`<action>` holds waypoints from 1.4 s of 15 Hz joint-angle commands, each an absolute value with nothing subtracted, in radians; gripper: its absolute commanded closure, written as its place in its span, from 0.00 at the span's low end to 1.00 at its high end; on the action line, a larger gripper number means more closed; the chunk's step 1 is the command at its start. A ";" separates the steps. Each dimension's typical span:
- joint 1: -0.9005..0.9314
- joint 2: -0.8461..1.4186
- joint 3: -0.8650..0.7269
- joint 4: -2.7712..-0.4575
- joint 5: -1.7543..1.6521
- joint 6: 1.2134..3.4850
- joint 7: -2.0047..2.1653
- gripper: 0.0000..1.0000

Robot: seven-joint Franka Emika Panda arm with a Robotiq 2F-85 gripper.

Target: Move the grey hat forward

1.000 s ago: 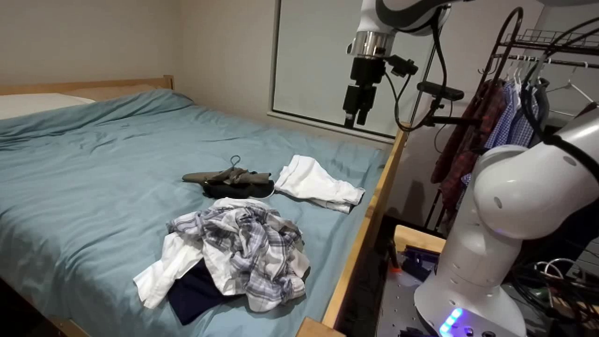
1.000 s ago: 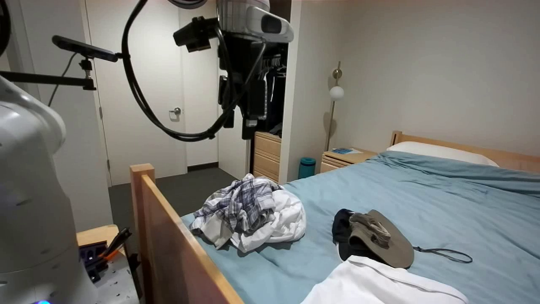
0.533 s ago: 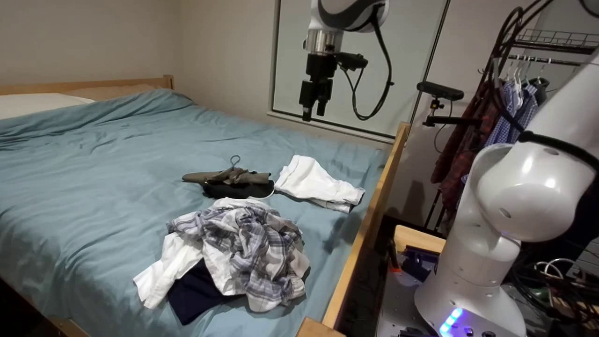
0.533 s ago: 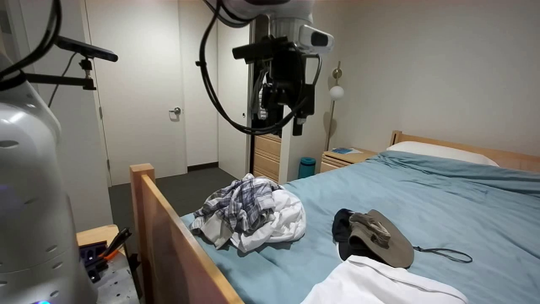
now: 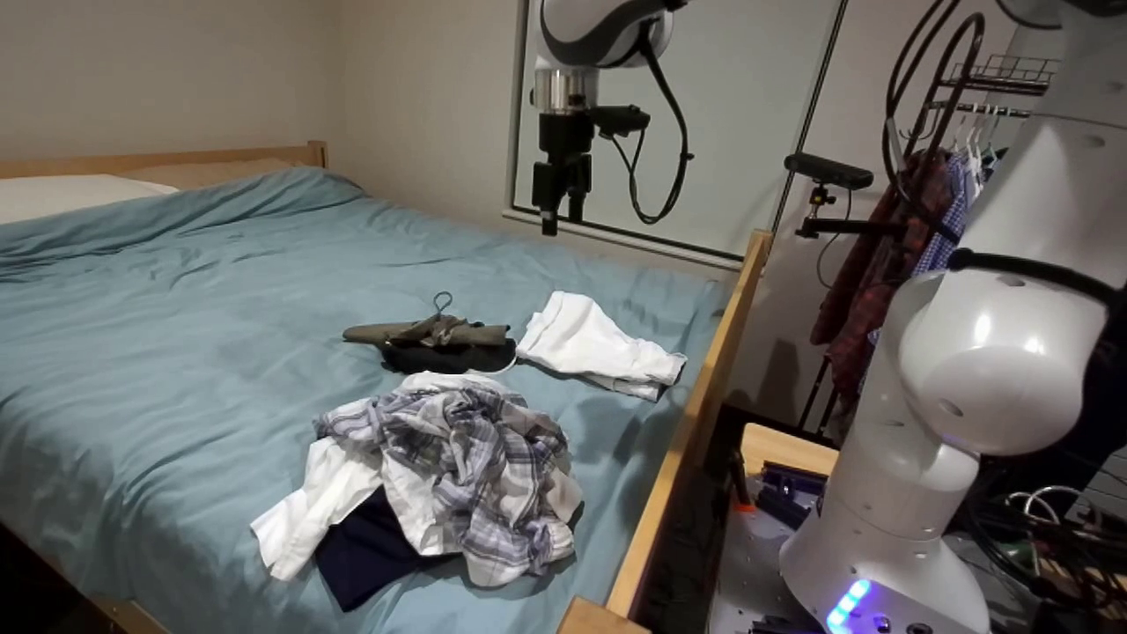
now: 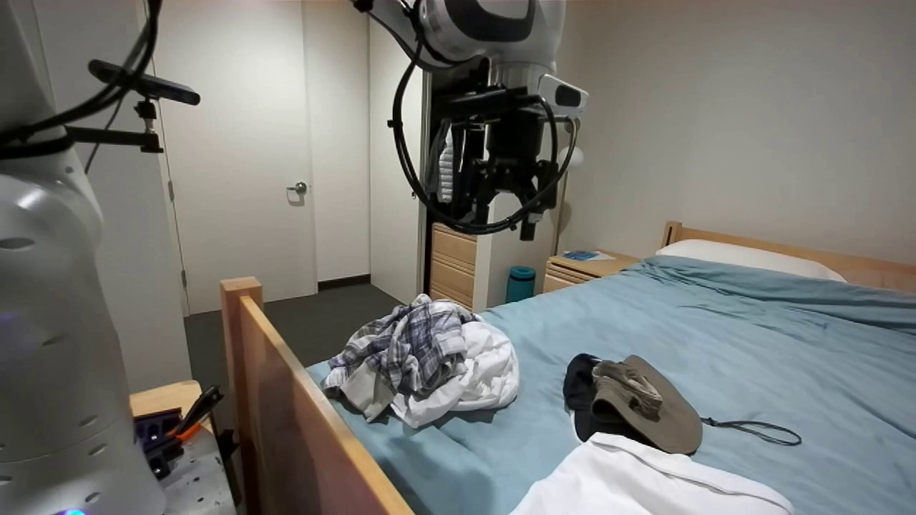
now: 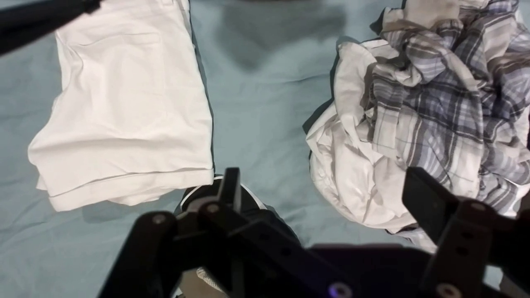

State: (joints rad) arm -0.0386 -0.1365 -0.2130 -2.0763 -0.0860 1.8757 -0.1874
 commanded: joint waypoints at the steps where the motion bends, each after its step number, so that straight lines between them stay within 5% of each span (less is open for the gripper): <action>1: -0.060 -0.074 -0.174 -2.061 -0.052 1.897 -0.147 0.00; 10: -0.117 0.369 -0.061 -1.955 0.247 2.362 -0.441 0.00; 21: -0.106 0.518 -0.034 -1.752 0.095 2.112 -0.244 0.00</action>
State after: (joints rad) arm -0.0945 0.5133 -0.0364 -1.7946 0.1101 2.1336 -0.2928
